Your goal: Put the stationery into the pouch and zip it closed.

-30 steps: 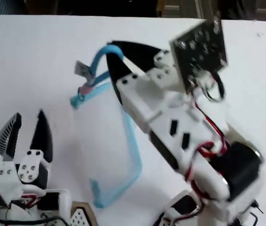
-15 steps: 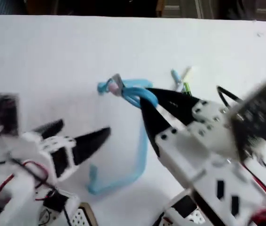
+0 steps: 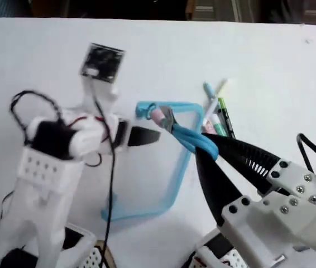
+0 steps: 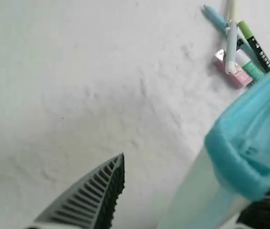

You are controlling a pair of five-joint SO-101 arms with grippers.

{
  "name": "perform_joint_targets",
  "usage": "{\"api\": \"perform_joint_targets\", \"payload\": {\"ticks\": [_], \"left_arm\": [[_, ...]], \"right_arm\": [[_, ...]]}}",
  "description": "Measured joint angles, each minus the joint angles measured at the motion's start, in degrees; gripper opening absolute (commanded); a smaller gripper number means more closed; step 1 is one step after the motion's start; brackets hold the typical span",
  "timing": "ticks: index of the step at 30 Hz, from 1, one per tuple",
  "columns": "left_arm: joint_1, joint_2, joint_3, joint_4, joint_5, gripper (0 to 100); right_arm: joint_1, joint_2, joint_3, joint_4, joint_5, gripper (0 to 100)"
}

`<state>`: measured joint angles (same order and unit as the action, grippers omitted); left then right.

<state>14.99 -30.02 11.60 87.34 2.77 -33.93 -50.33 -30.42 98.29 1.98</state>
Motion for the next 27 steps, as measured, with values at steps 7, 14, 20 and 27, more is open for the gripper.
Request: {"api": "perform_joint_targets", "payload": {"ticks": [7,14,20,27], "left_arm": [[3.7,2.1,0.0,0.0,-2.4,5],[3.5,-0.2,-4.7,6.1,0.6,2],[1.4,-12.7,-8.0,10.9,-6.5,2],[1.5,-30.2,-8.4,14.4,-12.7,2]], "right_arm": [[6.0,-0.2,4.0,0.8,0.0,1.6],[8.4,-0.7,12.7,-4.1,0.0,1.6],[15.5,-0.5,25.1,-19.2,0.0,1.6],[22.1,1.8,47.6,-43.5,0.0,1.6]]}}
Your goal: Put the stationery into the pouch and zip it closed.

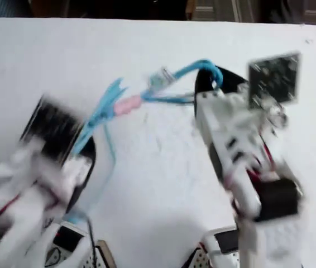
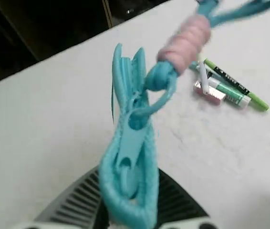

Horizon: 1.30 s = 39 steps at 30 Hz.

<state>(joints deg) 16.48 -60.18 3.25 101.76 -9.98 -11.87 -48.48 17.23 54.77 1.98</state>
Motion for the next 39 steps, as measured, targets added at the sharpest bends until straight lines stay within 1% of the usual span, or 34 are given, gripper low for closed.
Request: {"api": "perform_joint_targets", "payload": {"ticks": [3,8,11,16,20,21,23,25,28,30,31,33,35,39], "left_arm": [[0.0,-4.6,0.0,0.2,-0.2,2],[0.0,-8.3,0.1,0.3,-0.2,2],[0.0,-9.6,1.5,0.4,-0.2,2],[0.0,-10.3,4.1,0.4,-0.2,2],[0.0,-10.3,4.4,0.0,-0.2,2],[0.0,-10.4,4.4,-0.3,-0.2,2],[-0.4,-10.4,4.4,-1.1,0.3,2],[-0.7,-10.4,5.0,-2.2,2.0,2],[-0.7,-10.4,8.9,-5.8,3.1,2],[-0.7,-10.4,12.7,-8.4,3.3,2],[-0.7,-10.4,14.8,-9.7,3.3,2],[-0.5,-10.3,18.8,-12.7,3.3,2],[-0.7,-10.1,22.4,-15.9,2.0,2],[-0.6,-9.7,30.2,-22.4,-5.5,2]], "right_arm": [[2.0,4.3,5.2,-8.4,-0.4,1.6],[7.1,13.5,5.8,-17.7,-5.6,1.6],[9.1,18.5,6.1,-18.6,-6.9,1.6],[9.4,19.1,2.0,-17.7,-7.3,1.7],[8.2,17.9,-0.4,-12.7,-7.3,2.2],[7.2,17.0,-0.6,-11.2,-6.8,4.1],[4.3,14.6,-0.7,-8.1,-3.3,11.5],[1.0,12.0,-0.7,-4.0,1.1,22.0],[-3.9,8.0,-0.7,5.3,7.6,37.1],[-6.9,5.4,-0.7,12.4,11.8,44.1],[-8.4,4.0,-0.7,15.9,14.0,45.8],[-10.2,1.1,-0.7,22.1,17.4,46.1],[-10.5,-1.8,-0.8,26.5,18.6,46.1],[-11.1,-8.4,-0.8,31.9,19.7,46.1]]}}
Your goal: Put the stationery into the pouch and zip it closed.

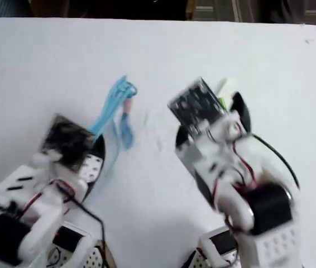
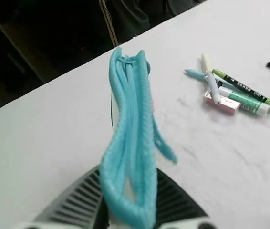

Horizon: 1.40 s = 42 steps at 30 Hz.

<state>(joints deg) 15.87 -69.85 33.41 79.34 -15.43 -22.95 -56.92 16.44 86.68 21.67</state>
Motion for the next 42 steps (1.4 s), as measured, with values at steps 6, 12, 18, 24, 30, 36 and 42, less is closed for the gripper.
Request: {"api": "perform_joint_targets", "payload": {"ticks": [6,12,18,24,30,36,42], "left_arm": [[0.0,0.1,4.9,-4.0,-4.8,2],[0.0,0.1,5.5,-1.2,-5.0,3],[-0.1,-0.7,5.3,1.8,-3.9,21],[0.1,-3.3,3.1,4.2,1.4,26],[0.0,-4.1,2.4,4.2,-0.8,10],[0.0,-4.4,2.4,4.2,-0.9,4],[-0.1,-4.1,5.4,4.2,-0.9,4]], "right_arm": [[-0.4,-4.7,1.6,1.9,7.3,46.1],[-0.4,-4.9,6.9,-2.6,12.0,46.1],[-0.4,-4.5,18.3,-12.3,10.7,46.1],[-0.3,-4.5,23.1,-15.7,0.6,46.1],[-0.4,-4.5,24.3,-15.7,-5.0,42.6],[-0.1,-4.5,28.1,-14.4,-5.6,24.5],[-0.8,-4.5,28.4,-13.7,-5.6,9.1]]}}
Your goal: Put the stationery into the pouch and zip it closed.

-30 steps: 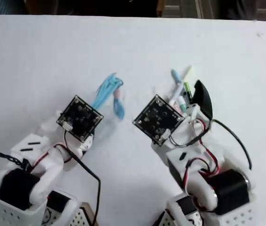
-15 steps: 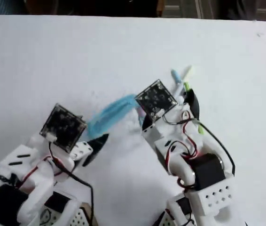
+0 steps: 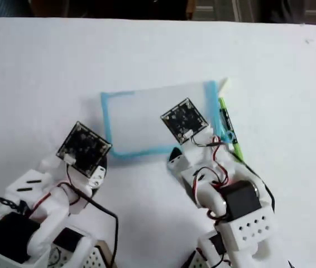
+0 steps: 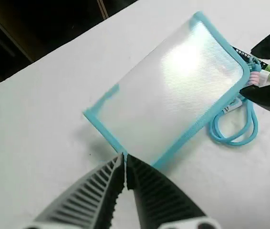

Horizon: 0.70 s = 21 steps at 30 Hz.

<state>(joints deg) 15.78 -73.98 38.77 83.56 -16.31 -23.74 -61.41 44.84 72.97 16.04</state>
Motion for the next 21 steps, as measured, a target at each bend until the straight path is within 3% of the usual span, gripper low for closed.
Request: {"api": "perform_joint_targets", "payload": {"ticks": [5,9,15,21], "left_arm": [[0.0,-0.3,0.4,-1.4,0.3,12],[-3.9,0.1,0.5,-6.6,6.1,19],[-7.3,12.0,0.3,-12.3,12.1,20],[-7.6,29.5,-4.0,-15.5,12.7,20]], "right_arm": [[0.1,0.0,0.0,1.4,2.8,2.8],[0.9,-0.4,0.0,2.9,4.4,2.8],[12.6,-3.6,-0.7,3.0,4.4,3.4],[14.2,-0.3,5.3,5.6,-1.8,28.5]]}}
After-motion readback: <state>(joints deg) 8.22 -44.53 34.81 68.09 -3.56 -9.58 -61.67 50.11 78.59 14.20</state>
